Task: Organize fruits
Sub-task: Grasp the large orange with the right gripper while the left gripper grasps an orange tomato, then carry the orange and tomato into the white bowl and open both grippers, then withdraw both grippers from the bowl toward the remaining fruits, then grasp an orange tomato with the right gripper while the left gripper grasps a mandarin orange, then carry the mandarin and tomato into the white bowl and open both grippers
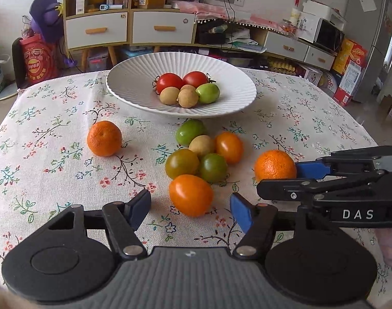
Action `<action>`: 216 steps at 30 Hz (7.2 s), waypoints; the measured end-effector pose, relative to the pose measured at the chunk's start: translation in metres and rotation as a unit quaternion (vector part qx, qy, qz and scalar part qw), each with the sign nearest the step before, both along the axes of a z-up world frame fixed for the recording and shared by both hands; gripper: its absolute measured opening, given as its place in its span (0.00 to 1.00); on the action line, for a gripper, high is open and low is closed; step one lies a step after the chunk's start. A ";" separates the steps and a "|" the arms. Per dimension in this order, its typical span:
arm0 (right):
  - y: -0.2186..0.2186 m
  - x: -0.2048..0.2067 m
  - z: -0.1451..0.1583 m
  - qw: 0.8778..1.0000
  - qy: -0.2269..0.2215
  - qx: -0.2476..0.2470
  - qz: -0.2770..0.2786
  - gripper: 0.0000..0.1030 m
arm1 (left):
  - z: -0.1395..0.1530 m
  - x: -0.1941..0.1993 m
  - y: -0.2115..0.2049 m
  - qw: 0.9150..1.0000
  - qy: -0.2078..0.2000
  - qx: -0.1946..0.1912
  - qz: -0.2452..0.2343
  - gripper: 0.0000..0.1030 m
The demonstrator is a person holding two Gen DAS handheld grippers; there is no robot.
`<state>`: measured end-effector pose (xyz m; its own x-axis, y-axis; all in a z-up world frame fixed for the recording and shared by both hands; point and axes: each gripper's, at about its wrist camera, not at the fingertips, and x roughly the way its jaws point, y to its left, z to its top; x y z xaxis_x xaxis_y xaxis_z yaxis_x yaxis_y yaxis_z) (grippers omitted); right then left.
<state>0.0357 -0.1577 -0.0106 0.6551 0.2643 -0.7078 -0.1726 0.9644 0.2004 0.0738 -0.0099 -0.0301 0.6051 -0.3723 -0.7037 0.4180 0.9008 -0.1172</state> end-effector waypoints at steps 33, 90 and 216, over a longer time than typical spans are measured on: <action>-0.014 0.023 0.030 0.999 -0.033 0.009 -0.040 0.35 | 0.035 0.015 -0.015 0.999 -0.033 -0.020 0.027 0.25; -0.017 0.128 0.031 0.998 -0.018 0.008 -0.065 0.66 | 0.048 0.099 0.007 0.997 -0.068 -0.027 0.029 0.60; -0.006 0.039 0.024 0.998 -0.031 -0.030 0.038 0.26 | 0.048 0.048 0.025 0.996 -0.031 -0.056 0.055 0.27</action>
